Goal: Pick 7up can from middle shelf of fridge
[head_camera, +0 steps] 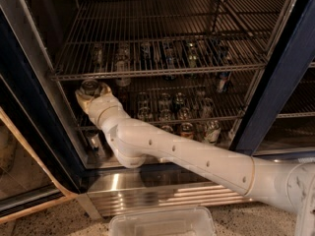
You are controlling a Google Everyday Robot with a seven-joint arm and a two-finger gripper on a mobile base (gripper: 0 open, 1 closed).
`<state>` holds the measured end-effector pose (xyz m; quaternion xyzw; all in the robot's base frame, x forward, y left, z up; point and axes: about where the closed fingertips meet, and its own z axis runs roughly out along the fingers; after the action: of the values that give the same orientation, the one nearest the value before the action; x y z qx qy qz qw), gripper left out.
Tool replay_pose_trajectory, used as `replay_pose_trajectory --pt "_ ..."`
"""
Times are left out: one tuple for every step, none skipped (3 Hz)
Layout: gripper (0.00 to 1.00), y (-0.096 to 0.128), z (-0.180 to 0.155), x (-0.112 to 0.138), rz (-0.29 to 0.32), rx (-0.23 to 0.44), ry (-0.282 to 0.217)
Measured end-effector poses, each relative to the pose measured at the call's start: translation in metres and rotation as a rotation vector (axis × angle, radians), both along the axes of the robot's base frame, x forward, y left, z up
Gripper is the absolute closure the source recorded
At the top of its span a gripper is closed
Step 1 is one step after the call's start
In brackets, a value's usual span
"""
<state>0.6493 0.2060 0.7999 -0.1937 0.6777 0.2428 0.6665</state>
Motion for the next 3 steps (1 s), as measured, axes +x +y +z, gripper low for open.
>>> replay_pose_trajectory --pt "1.00 0.002 0.001 -0.030 0.088 0.012 -0.005" --pt "1.00 -0.003 0.004 -0.062 0.134 -0.003 -0.018" --pt "1.00 -0.003 0.004 -0.062 0.134 -0.003 -0.017"
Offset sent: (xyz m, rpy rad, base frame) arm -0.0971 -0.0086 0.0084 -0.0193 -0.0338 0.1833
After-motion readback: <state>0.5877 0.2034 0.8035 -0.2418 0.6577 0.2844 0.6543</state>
